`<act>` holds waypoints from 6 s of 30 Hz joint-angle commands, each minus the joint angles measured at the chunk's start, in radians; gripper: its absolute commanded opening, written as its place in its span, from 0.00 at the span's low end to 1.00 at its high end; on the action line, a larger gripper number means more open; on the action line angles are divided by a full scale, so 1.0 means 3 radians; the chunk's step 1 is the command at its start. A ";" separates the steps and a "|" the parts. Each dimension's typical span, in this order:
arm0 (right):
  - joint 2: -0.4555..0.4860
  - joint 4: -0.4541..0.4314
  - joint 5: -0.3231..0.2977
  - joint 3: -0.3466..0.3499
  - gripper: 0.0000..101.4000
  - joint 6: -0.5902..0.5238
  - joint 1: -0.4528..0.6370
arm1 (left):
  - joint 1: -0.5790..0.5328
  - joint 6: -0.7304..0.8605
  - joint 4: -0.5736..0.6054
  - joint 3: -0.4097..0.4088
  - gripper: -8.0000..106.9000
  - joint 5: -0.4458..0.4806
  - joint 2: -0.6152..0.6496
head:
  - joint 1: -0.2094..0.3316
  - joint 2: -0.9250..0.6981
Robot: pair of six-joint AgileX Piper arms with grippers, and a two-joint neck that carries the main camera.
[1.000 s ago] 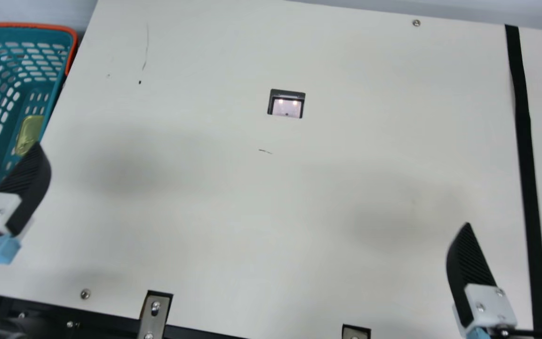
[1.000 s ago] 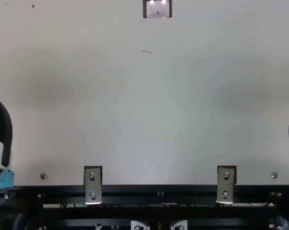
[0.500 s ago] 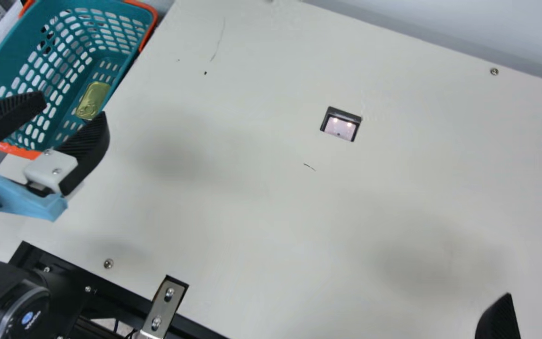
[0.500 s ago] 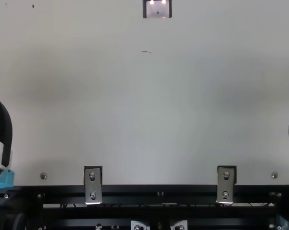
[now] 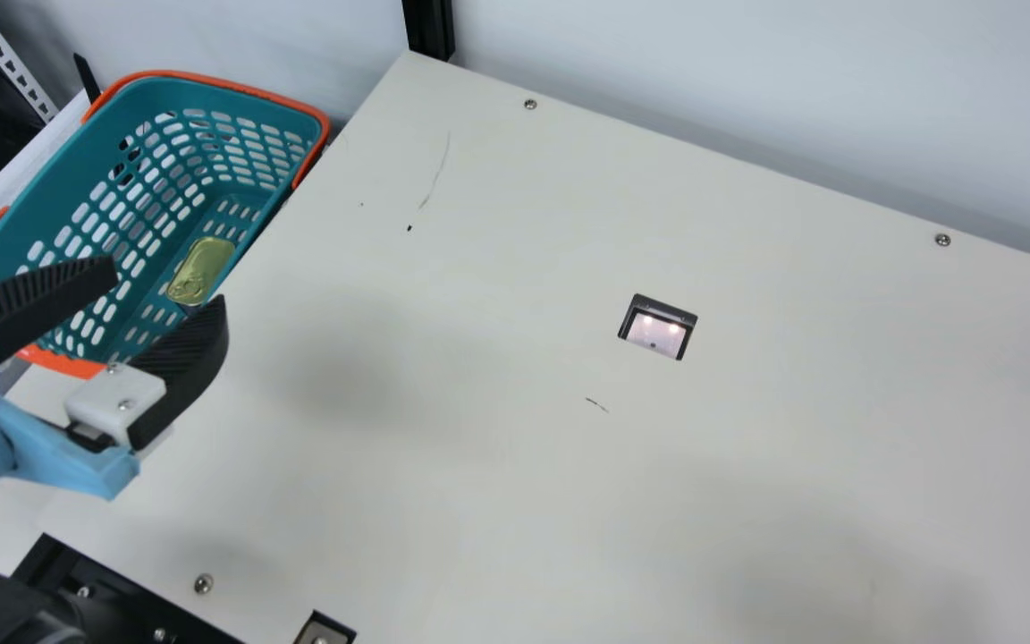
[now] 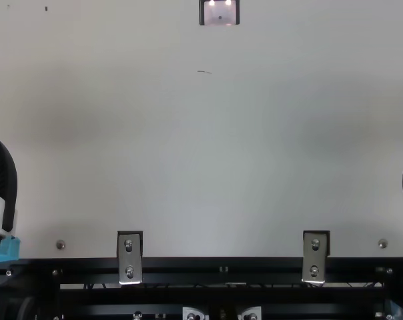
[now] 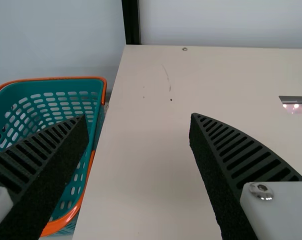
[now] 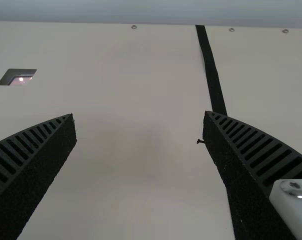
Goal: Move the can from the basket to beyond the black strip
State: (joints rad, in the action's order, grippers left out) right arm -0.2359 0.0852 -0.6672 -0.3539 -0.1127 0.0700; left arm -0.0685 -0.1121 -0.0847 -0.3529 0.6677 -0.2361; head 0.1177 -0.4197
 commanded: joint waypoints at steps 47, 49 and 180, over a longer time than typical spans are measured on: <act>0.0000 0.0000 0.0000 0.0000 1.00 0.0000 0.0000 | 0.0954 -0.0751 0.0296 -0.1761 0.85 -0.0329 -0.2591 | 0.0099 -0.0046; 0.0000 0.0000 0.0000 0.0000 1.00 0.0000 0.0000 | 0.1043 -0.0754 0.0342 -0.1889 0.85 -0.0277 -0.2788 | 0.0099 -0.0046; 0.0000 0.0000 0.0000 0.0000 1.00 0.0000 0.0000 | 0.2145 0.2152 0.0457 -0.3630 0.85 -0.0512 -0.7392 | 0.0099 -0.0046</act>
State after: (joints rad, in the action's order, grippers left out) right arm -0.2359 0.0852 -0.6672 -0.3539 -0.1127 0.0700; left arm 0.5750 0.5323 0.0527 -1.4401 0.5179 -2.4495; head 0.1177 -0.4197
